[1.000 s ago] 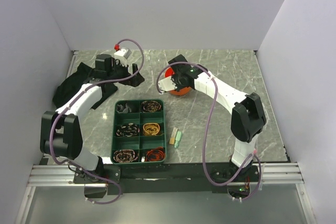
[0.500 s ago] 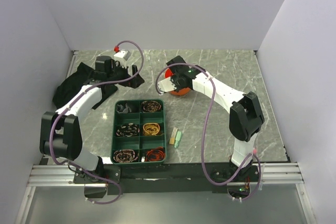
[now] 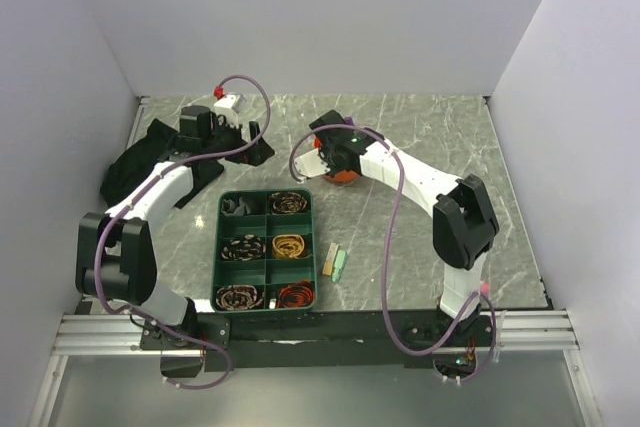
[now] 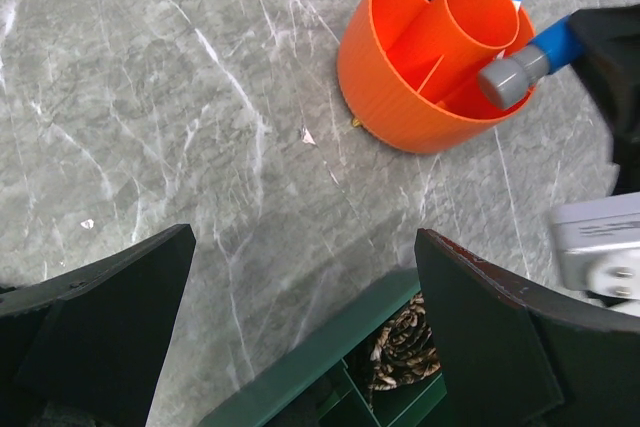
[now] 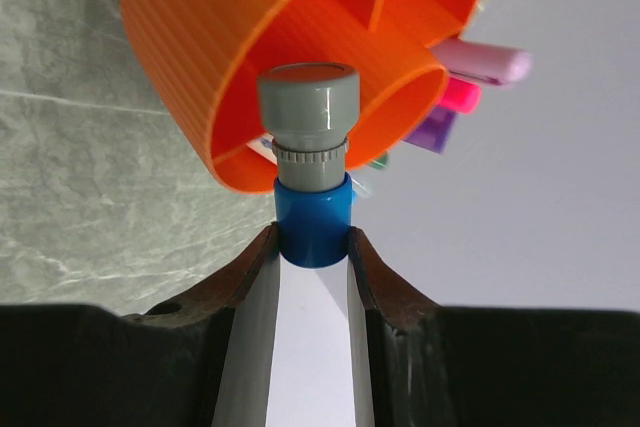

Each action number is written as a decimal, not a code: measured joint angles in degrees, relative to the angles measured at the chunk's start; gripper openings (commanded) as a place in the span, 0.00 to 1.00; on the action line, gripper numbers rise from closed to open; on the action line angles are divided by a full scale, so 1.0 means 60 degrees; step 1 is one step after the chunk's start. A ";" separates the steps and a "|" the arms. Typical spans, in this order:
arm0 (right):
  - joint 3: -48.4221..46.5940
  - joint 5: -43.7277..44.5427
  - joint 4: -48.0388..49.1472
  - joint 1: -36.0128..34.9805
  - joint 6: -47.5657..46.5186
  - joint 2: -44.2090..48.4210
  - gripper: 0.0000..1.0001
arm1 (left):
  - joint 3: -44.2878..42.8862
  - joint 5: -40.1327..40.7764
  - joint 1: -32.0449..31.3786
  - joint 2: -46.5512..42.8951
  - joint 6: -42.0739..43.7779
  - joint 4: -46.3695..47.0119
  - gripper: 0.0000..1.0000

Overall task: Sort the stationery into containers
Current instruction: Place the stationery in the storage box.

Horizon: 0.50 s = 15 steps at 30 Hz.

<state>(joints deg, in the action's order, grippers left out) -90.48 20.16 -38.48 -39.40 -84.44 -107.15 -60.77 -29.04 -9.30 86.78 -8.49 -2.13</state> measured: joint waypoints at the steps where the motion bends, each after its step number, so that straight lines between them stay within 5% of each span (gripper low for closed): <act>1: 0.0000 0.0058 0.0004 -0.0004 0.0040 -0.0084 0.33 | 0.0000 -0.0022 0.0000 0.0007 -0.0033 0.0047 0.99; 5: -0.0004 0.0259 -0.0026 -0.0040 0.0240 -0.0484 0.42 | 0.0000 -0.0084 0.0000 0.0015 -0.0084 0.0168 1.00; 7: 0.0000 0.0361 -0.0022 -0.0062 0.0346 -0.0594 0.55 | 0.0000 -0.0117 0.0000 0.0018 -0.0120 0.0175 0.99; 15: -0.0007 0.0539 -0.0007 -0.0160 0.0936 -0.0586 0.60 | 0.0000 -0.0219 0.0000 0.0084 -0.0219 0.0248 0.99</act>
<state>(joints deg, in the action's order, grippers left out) -90.52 23.40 -38.52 -40.36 -78.83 -110.67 -60.77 -30.35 -9.30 87.29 -9.80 -0.64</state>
